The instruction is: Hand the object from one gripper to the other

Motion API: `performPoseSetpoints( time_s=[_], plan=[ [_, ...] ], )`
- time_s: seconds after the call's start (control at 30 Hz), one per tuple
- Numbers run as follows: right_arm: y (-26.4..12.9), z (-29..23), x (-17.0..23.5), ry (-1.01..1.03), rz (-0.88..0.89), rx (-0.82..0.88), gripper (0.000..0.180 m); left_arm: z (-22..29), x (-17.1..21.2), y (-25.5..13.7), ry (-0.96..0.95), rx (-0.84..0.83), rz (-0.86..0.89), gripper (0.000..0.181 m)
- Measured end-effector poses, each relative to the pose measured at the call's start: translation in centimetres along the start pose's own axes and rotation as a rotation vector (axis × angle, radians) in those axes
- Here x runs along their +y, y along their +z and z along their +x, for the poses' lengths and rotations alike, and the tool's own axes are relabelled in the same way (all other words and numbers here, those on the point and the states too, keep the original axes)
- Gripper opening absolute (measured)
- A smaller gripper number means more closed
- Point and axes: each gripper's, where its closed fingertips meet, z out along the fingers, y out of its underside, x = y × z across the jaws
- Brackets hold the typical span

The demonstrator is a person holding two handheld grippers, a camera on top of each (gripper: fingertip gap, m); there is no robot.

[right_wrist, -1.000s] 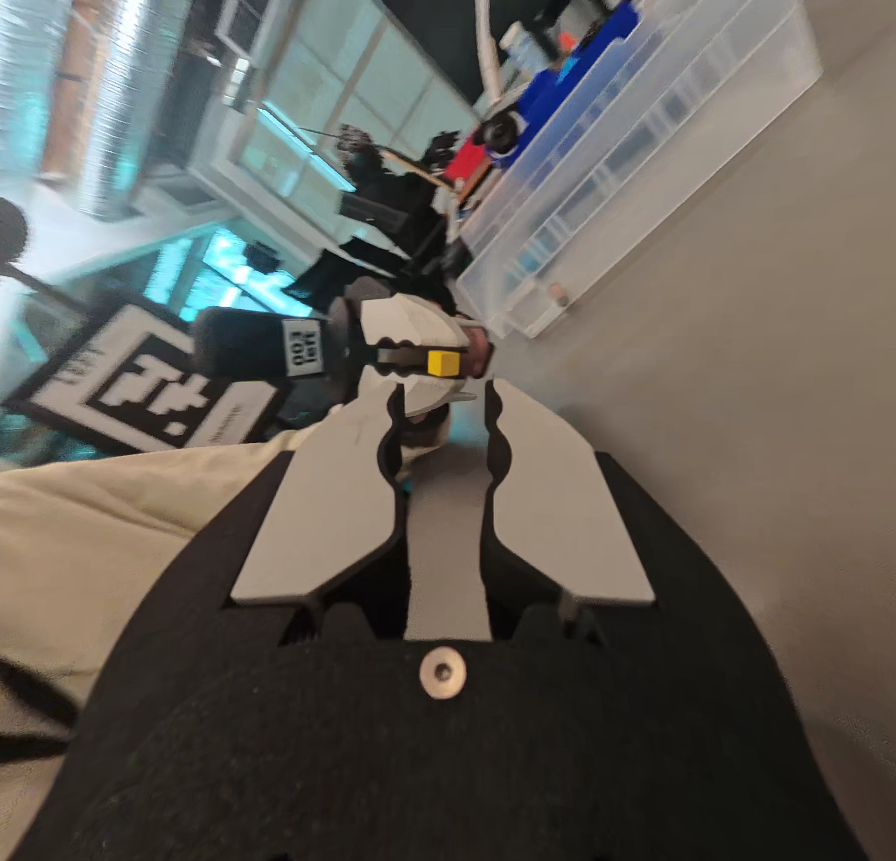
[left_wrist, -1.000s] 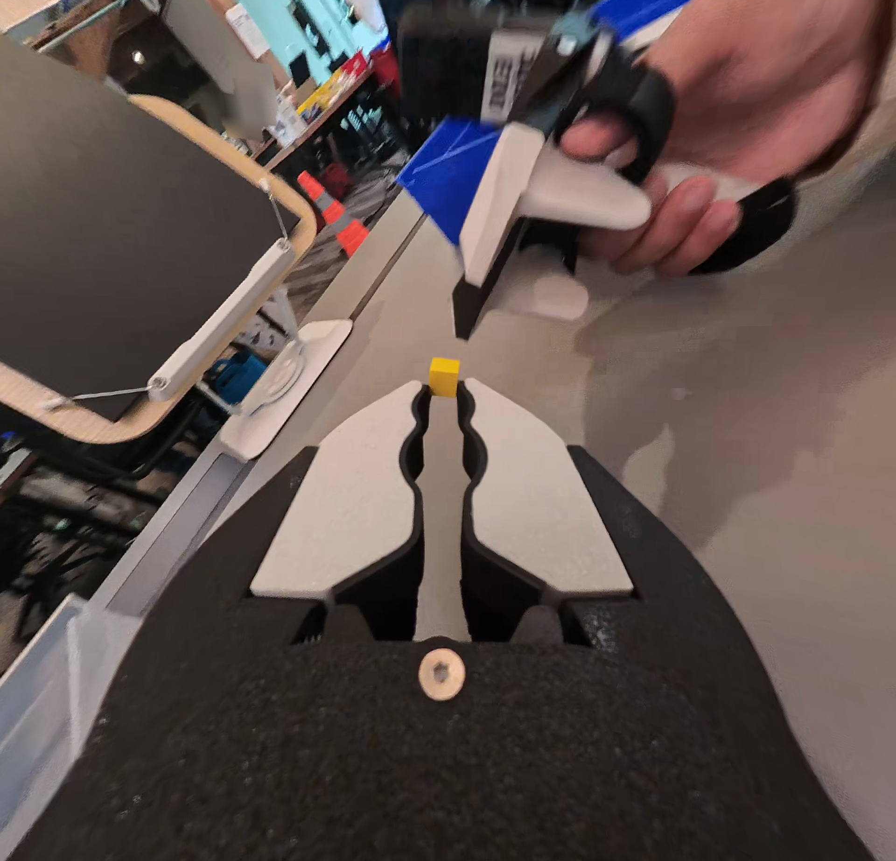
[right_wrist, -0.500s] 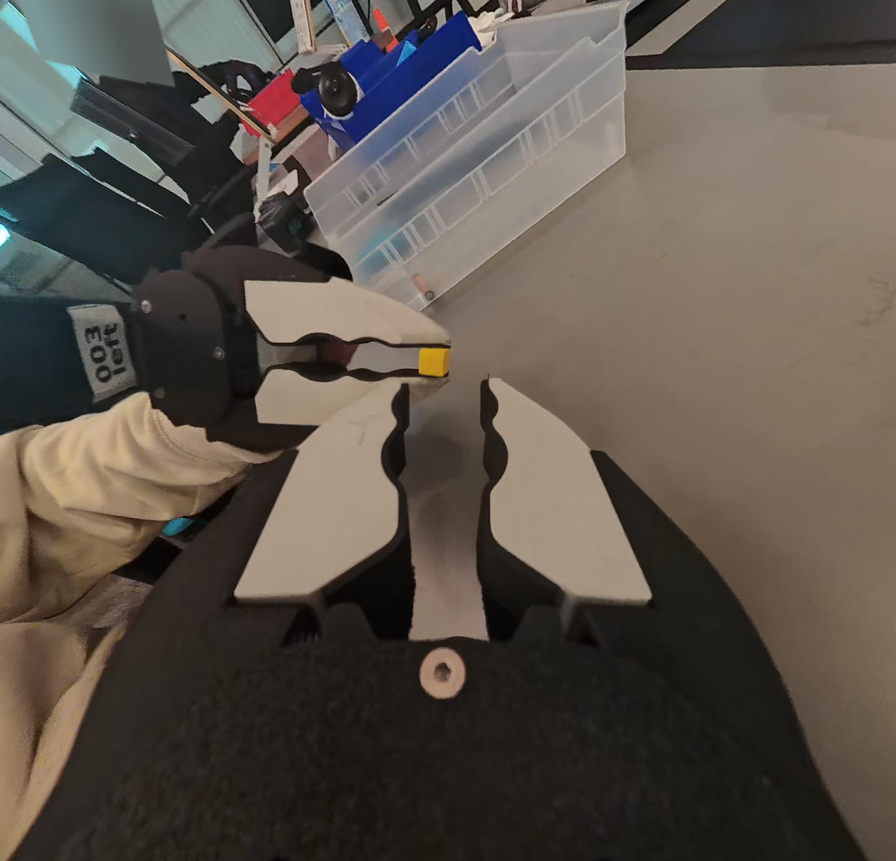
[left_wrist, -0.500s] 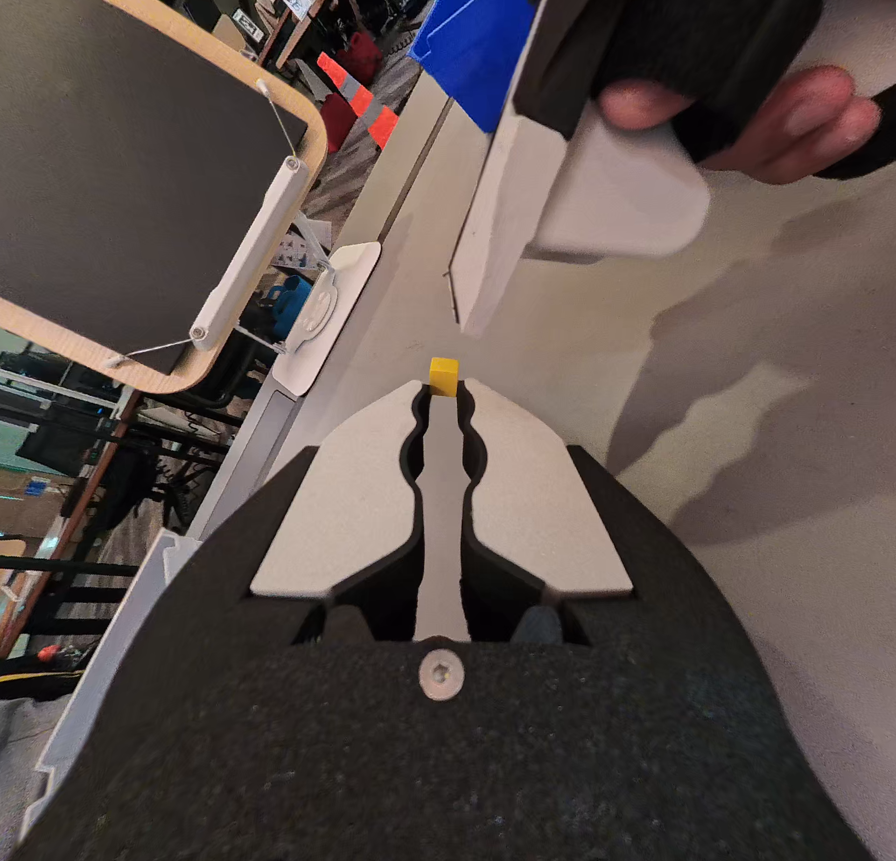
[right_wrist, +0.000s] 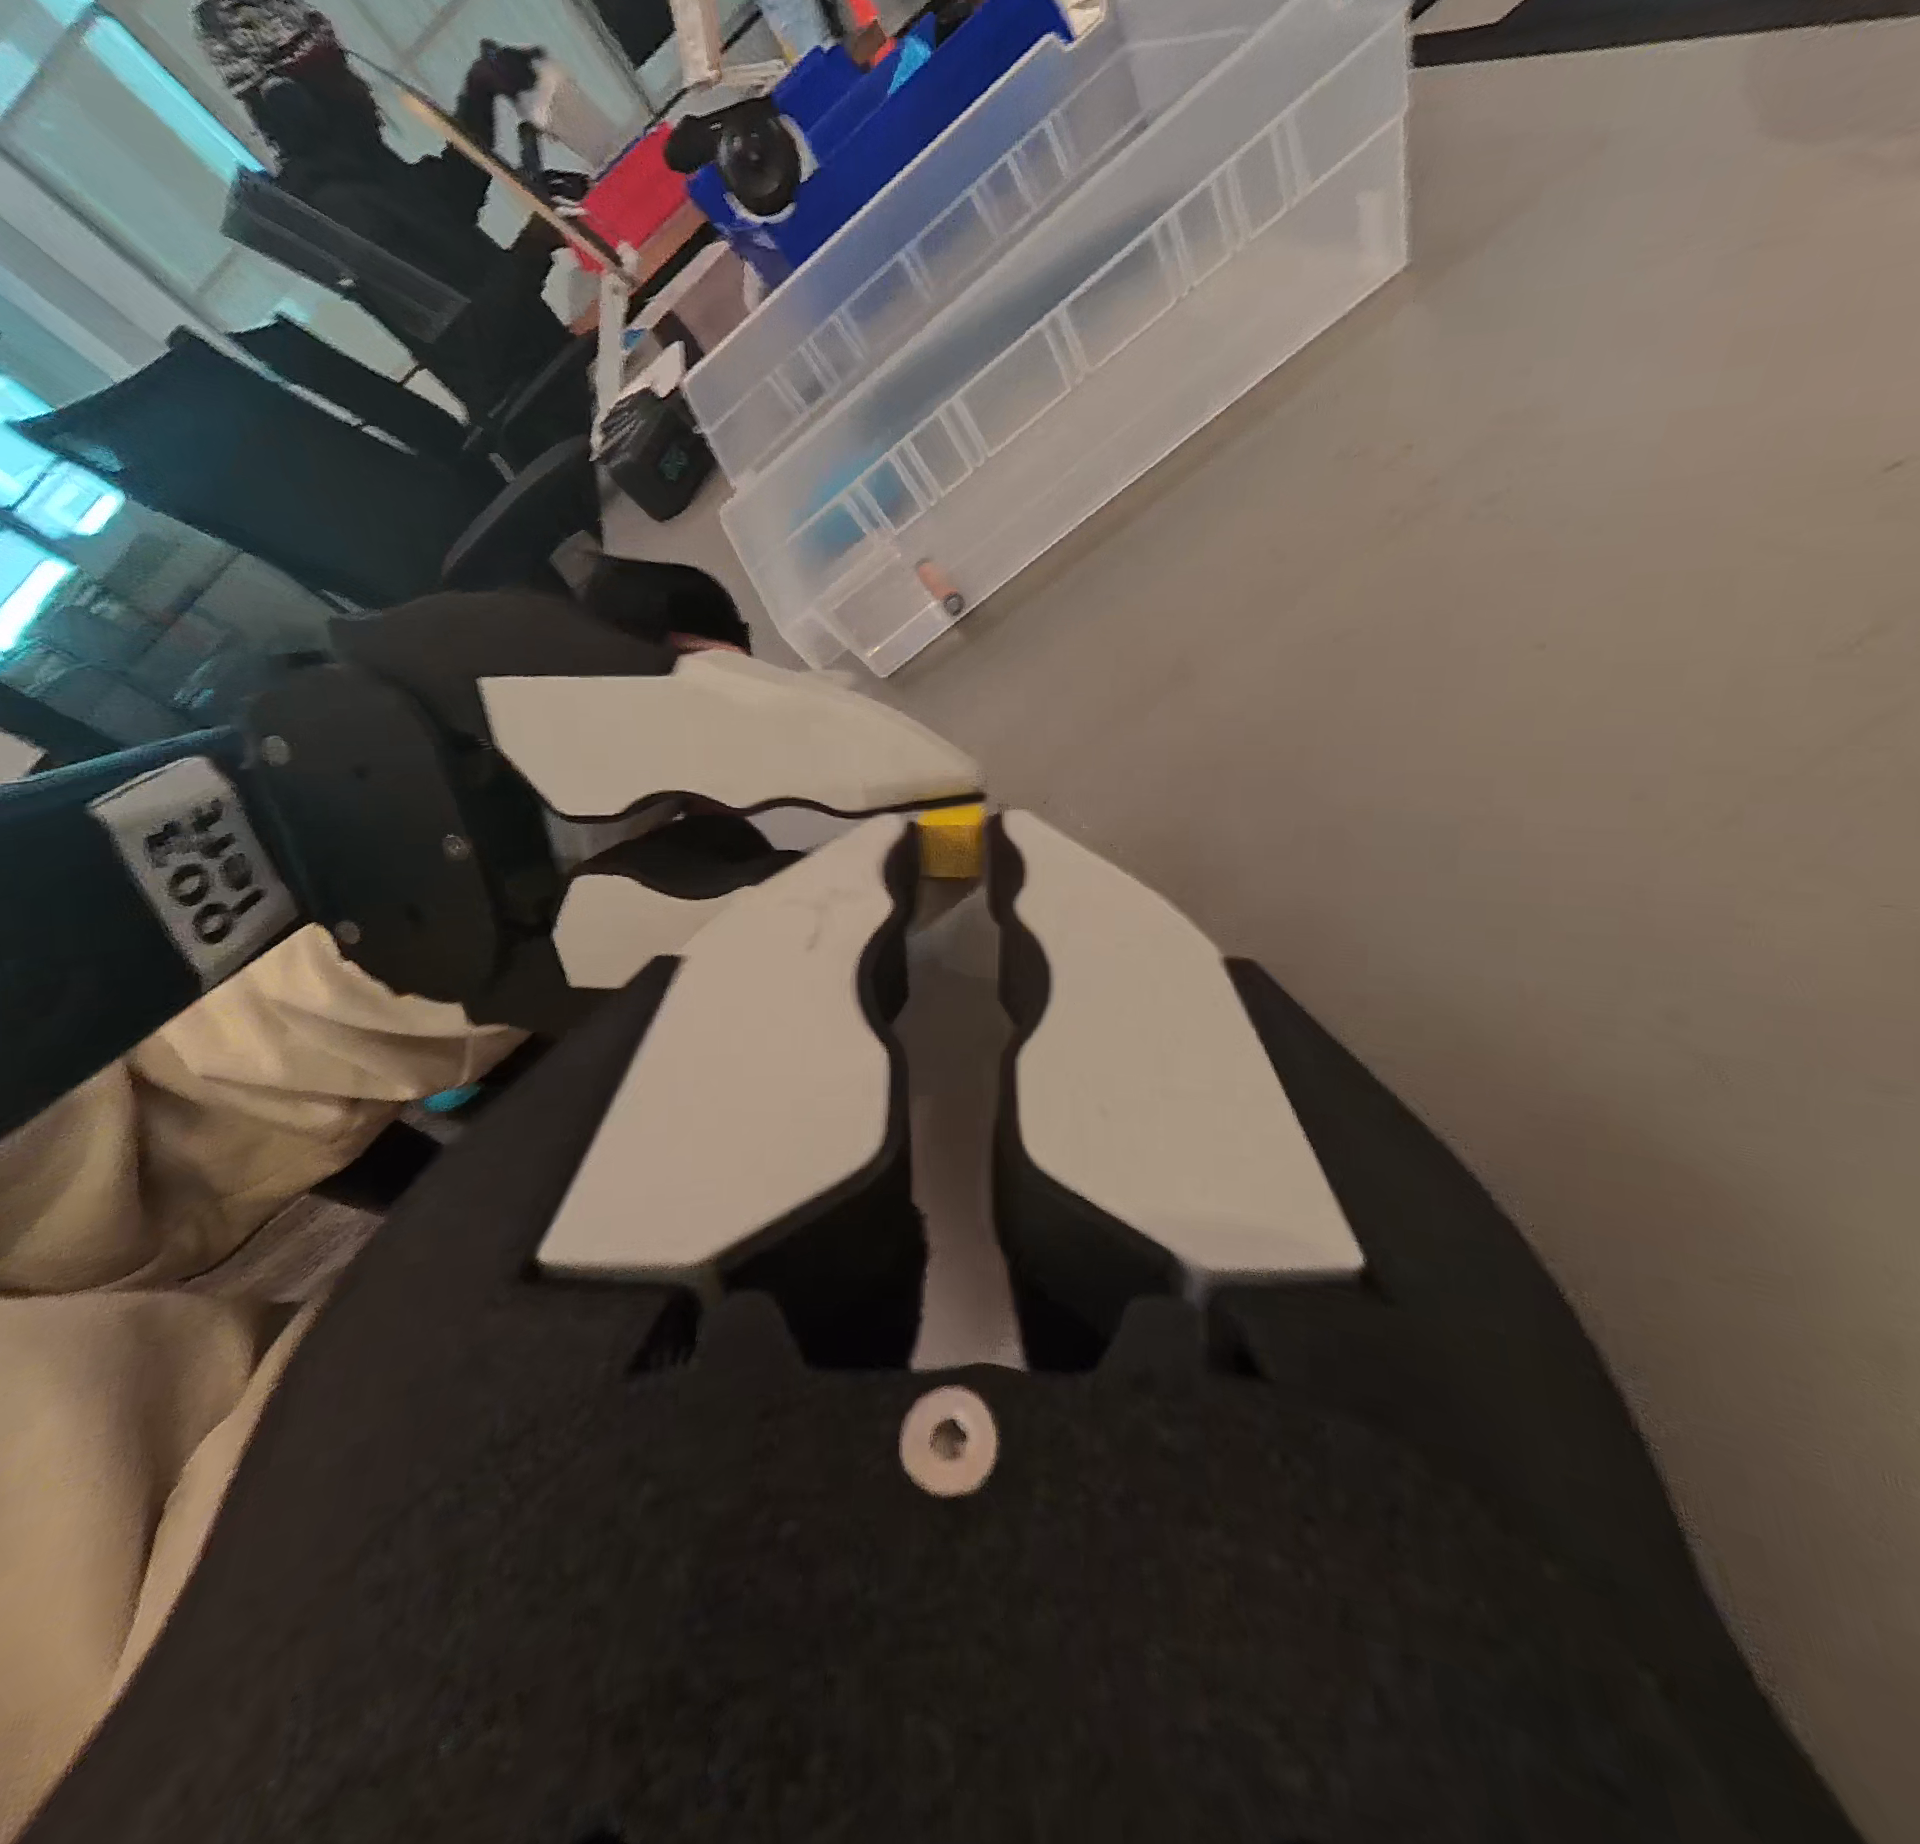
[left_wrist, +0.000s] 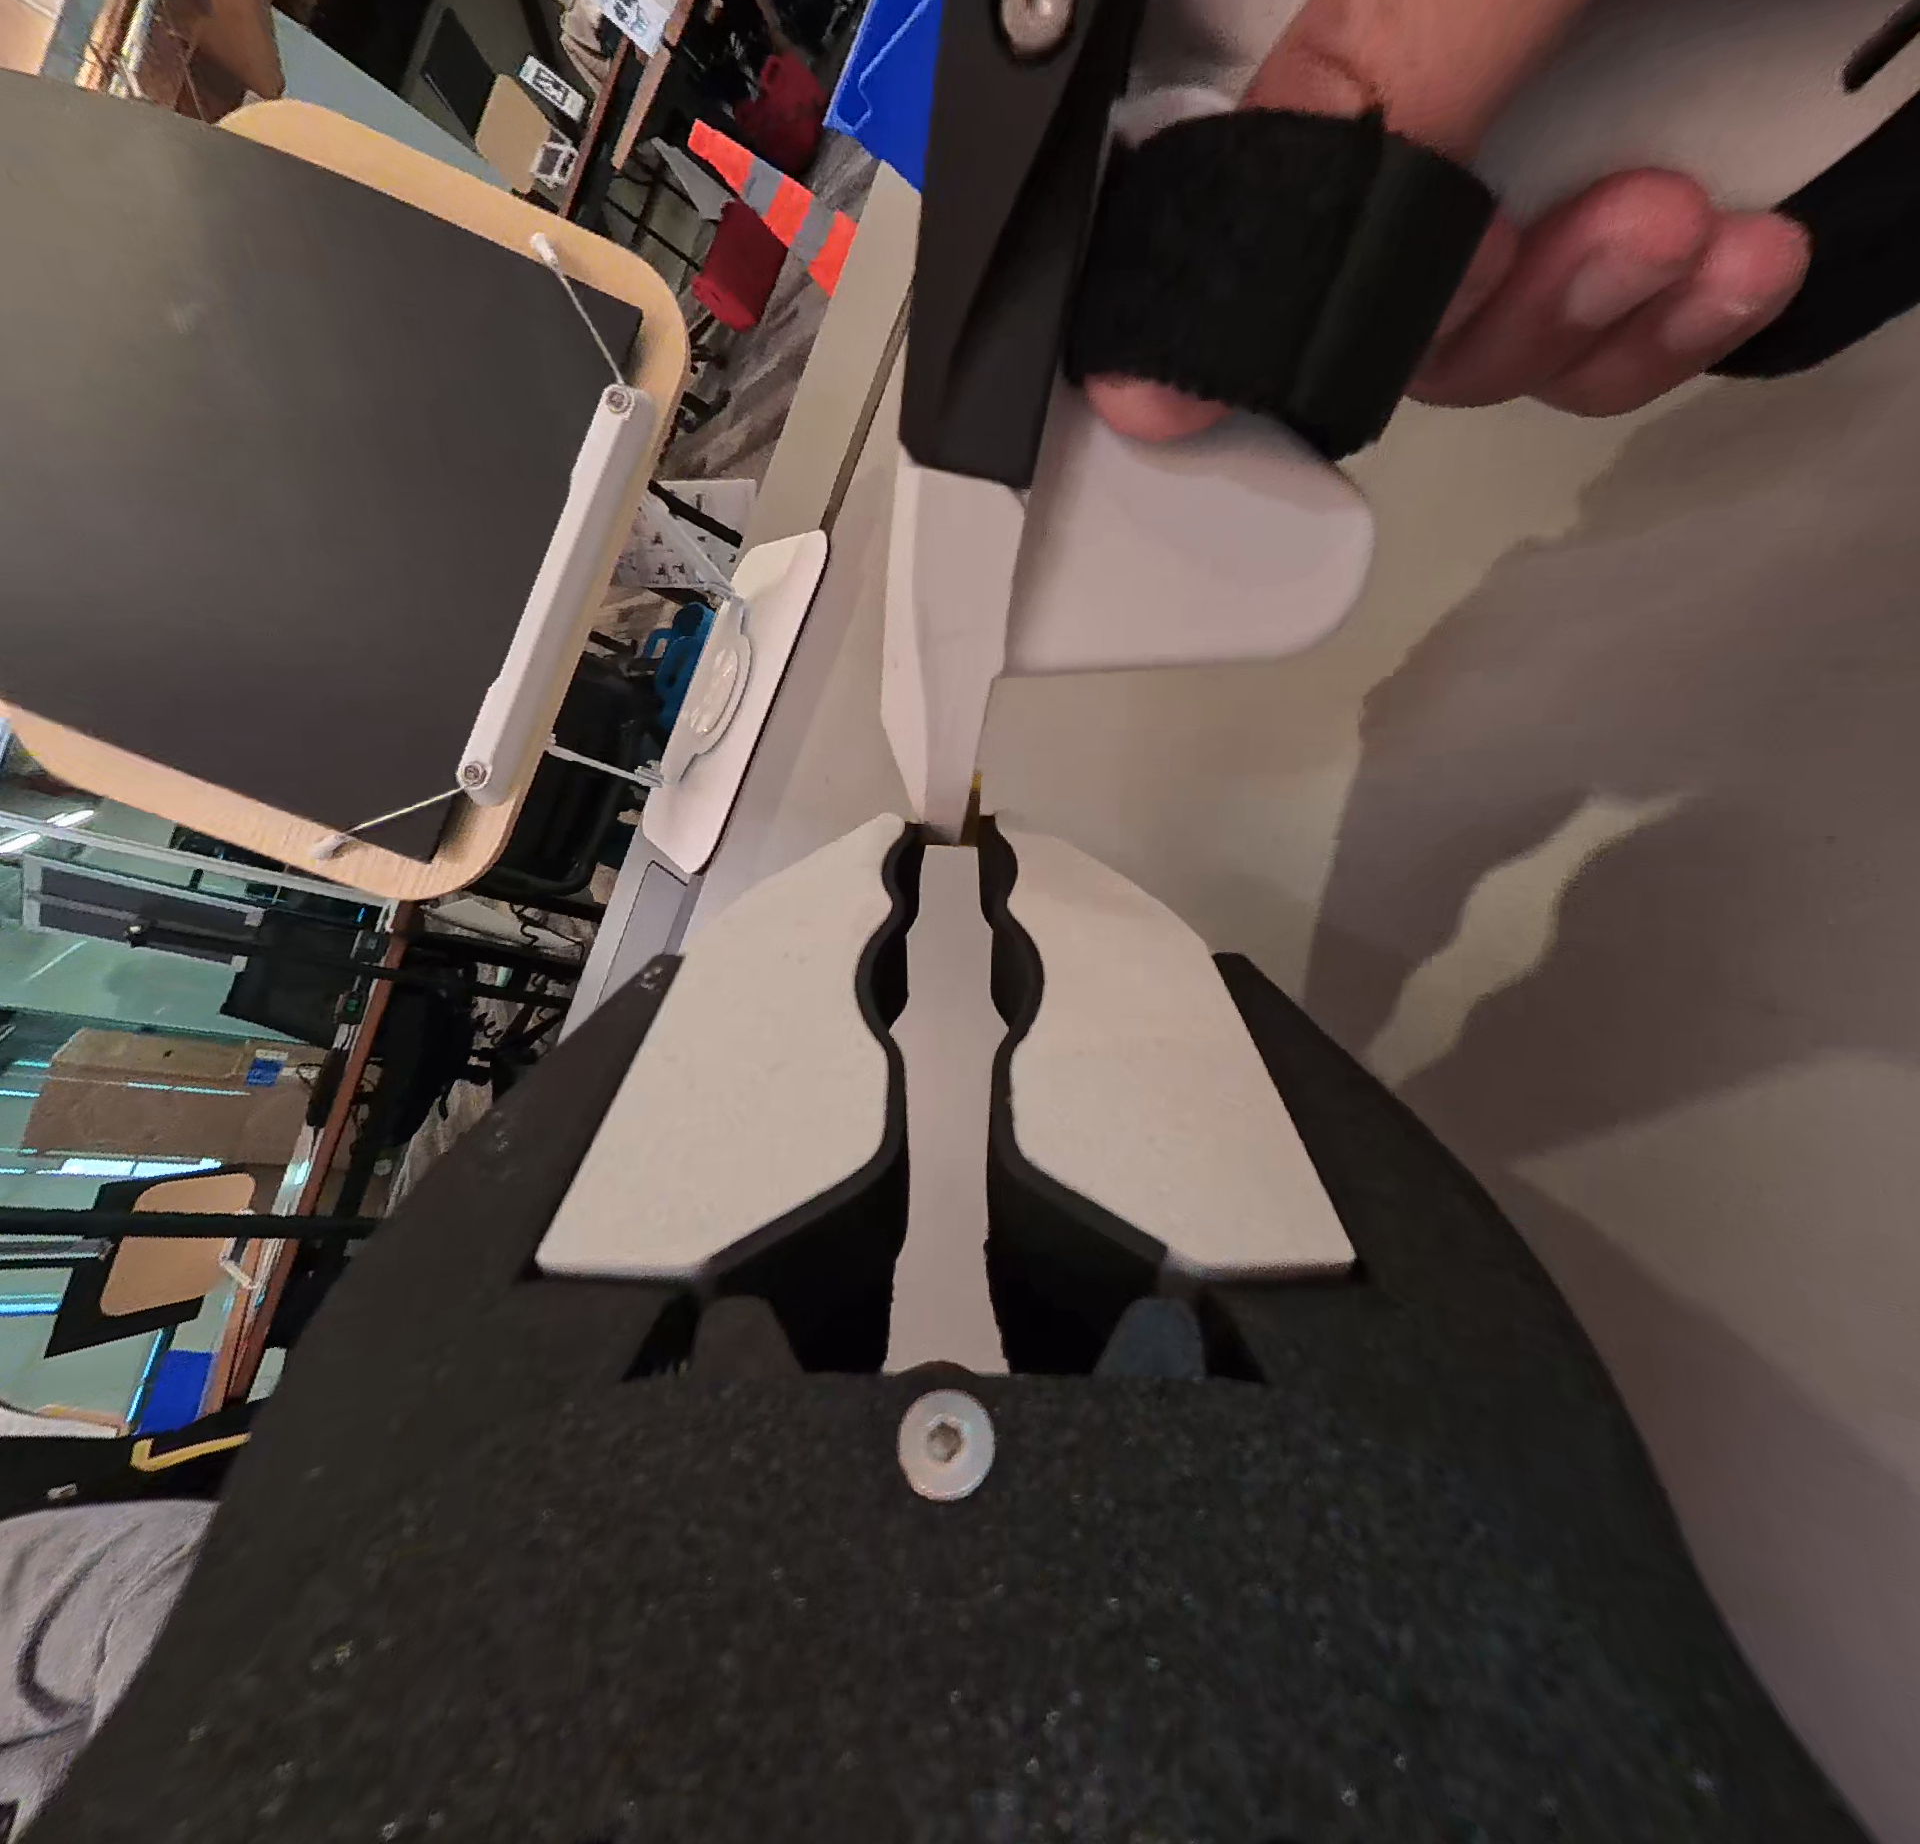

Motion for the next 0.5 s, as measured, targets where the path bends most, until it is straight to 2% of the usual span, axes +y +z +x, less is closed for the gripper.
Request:
performPoseSetpoints(
  time_s=[0.13,0.23,0.33,0.43,0.5],
  plan=[
    [-0.1,0.2,0.3,-0.047,-0.042,0.036,0.011,0.4,0.2,0.0,-0.01,0.018,-0.003,0.011],
    [-0.8,0.3,-0.2,-0.075,-0.027,0.056,0.011,-0.8,0.7,-1.7,-0.123,-0.034,-0.031,0.017],
    [-2.4,0.7,-1.4,-0.127,0.015,0.103,0.011,-1.2,-0.3,-4.4,-0.421,-0.039,0.063,0.019],
    [-3.7,1.5,-1.9,-0.169,0.037,0.157,0.011,-0.3,-0.2,-6.0,-0.807,0.068,0.148,0.036],
    [-4.0,1.9,-2.1,-0.174,0.037,0.167,0.011,1.0,0.6,-5.8,-0.921,0.171,0.121,0.05]
  ],
)
